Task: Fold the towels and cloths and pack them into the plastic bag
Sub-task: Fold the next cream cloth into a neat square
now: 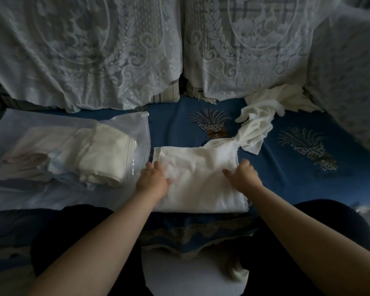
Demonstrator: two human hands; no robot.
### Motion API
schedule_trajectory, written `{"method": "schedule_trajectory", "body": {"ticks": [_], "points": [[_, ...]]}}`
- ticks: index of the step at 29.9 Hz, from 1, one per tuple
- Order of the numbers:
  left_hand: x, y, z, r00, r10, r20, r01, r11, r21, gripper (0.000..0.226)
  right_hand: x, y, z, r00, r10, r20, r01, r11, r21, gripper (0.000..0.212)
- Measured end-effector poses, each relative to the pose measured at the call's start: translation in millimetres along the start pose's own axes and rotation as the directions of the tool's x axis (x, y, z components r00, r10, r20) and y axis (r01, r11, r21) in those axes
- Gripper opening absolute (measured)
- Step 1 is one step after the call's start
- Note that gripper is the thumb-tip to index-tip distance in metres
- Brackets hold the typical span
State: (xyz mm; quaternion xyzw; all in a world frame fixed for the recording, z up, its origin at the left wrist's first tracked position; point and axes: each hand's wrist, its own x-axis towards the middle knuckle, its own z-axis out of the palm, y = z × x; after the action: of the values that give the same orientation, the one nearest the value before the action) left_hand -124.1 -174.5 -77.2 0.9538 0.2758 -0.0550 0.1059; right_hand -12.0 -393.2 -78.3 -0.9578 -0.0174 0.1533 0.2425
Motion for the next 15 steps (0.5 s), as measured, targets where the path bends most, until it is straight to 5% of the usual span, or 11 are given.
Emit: {"method": "schedule_trajectory", "body": {"ticks": [2, 9, 12, 15], "points": [[2.3, -2.7, 1.4, 0.994, -0.109, 0.002, 0.109, 0.994, -0.008, 0.07, 4.6, 2.9, -7.4, 0.99, 0.117, 0.085, -0.123, 0.991, 0.061, 0.072], [12.0, -14.4, 1.4, 0.966, -0.217, 0.141, 0.254, 0.895, -0.366, 0.048, -0.9, 5.8, -20.2, 0.974, 0.06, 0.217, -0.14, 0.914, 0.38, 0.036], [6.4, -12.3, -13.4, 0.977, -0.213, -0.014, 0.163, 0.789, -0.593, 0.03, -10.1, 8.0, -30.0, 0.999, -0.016, 0.04, -0.014, 0.76, 0.649, 0.042], [-12.7, 1.1, -42.0, 0.9, -0.282, -0.331, -0.151, 0.512, -0.845, 0.026, -19.3, 4.2, -51.2, 0.982, -0.101, -0.161, 0.189, 0.553, 0.811, 0.053]]}}
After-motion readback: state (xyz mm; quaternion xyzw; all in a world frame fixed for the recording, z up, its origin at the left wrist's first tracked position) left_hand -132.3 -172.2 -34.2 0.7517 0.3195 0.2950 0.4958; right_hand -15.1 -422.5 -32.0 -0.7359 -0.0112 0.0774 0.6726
